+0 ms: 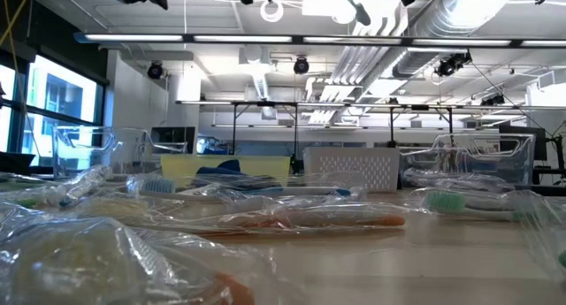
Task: Pick & Place Toothbrushes
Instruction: Put the green toothbrush into the white bin
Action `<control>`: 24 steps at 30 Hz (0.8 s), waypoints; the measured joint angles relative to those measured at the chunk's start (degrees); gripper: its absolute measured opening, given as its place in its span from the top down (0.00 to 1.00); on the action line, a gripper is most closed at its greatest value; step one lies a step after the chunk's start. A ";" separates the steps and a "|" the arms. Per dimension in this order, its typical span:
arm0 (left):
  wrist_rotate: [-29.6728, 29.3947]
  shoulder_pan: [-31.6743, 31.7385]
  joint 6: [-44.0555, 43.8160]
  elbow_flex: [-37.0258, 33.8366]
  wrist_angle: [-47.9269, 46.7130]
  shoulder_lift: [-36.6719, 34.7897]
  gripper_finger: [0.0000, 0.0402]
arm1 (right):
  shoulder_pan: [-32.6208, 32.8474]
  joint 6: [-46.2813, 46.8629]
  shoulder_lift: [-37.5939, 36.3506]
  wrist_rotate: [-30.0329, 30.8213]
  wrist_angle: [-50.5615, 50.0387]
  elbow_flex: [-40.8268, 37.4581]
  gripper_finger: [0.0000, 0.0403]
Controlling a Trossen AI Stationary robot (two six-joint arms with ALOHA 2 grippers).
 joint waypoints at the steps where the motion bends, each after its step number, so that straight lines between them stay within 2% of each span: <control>1: 0.03 0.00 0.00 0.05 0.49 -0.04 0.62 | 0.00 -0.05 -0.32 -0.37 -0.05 0.00 0.97; 9: -0.20 -1.07 0.17 0.57 -0.25 -0.05 0.62 | -0.02 -2.03 -4.05 -1.07 -0.61 0.00 0.97; 17: -1.49 -1.10 0.43 0.57 1.29 -0.02 0.62 | 0.00 -3.49 -4.81 -1.46 -0.59 0.00 0.97; 24: -3.34 -4.59 1.57 0.80 1.71 2.07 0.62 | -0.02 -3.59 -4.31 -1.21 -0.50 0.00 0.97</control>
